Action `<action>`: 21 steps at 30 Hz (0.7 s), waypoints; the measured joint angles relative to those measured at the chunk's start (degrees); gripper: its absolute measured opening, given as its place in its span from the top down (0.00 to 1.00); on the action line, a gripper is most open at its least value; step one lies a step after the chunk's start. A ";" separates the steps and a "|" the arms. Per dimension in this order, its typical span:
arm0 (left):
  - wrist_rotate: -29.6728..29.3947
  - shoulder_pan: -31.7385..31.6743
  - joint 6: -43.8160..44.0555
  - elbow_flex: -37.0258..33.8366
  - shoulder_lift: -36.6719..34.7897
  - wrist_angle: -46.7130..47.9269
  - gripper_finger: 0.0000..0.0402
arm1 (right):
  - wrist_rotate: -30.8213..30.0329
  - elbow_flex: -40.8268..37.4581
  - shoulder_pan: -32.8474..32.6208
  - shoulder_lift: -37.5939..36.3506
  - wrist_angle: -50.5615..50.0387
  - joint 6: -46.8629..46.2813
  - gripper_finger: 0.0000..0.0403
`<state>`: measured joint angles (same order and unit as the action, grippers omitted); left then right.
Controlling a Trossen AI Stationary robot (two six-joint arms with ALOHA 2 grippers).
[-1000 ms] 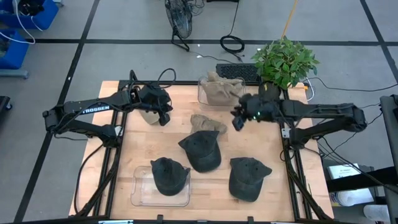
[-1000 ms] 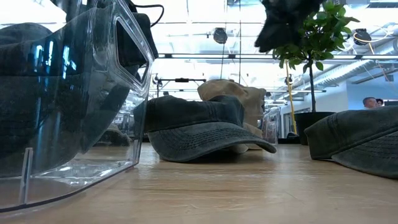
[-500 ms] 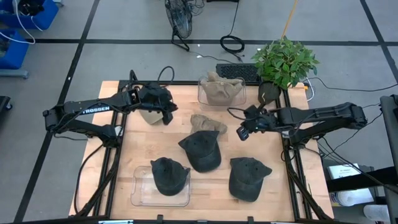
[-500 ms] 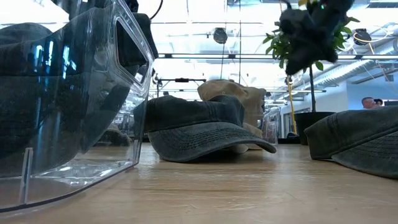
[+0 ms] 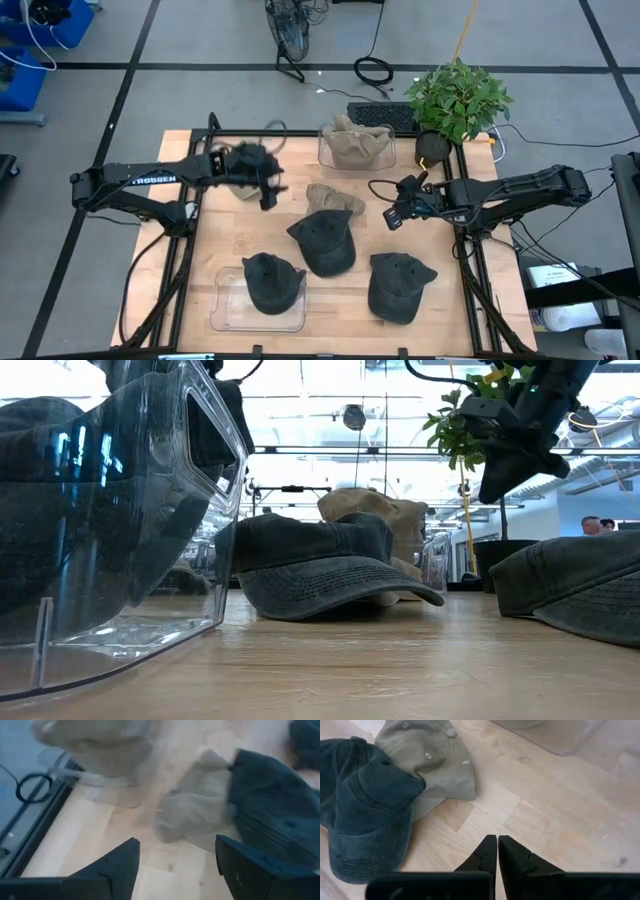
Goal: Pick & Place hat
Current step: Put the black cap into the bottom transparent bin
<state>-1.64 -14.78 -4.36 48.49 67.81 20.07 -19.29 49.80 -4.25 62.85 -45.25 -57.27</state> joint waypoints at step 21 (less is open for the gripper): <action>-5.66 20.69 29.55 3.17 14.88 -1.00 0.38 | 4.48 0.00 -1.15 -0.09 0.44 12.23 1.00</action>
<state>-7.31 5.90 25.19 51.66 82.70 19.07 -14.81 49.80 -5.40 62.76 -44.82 -45.04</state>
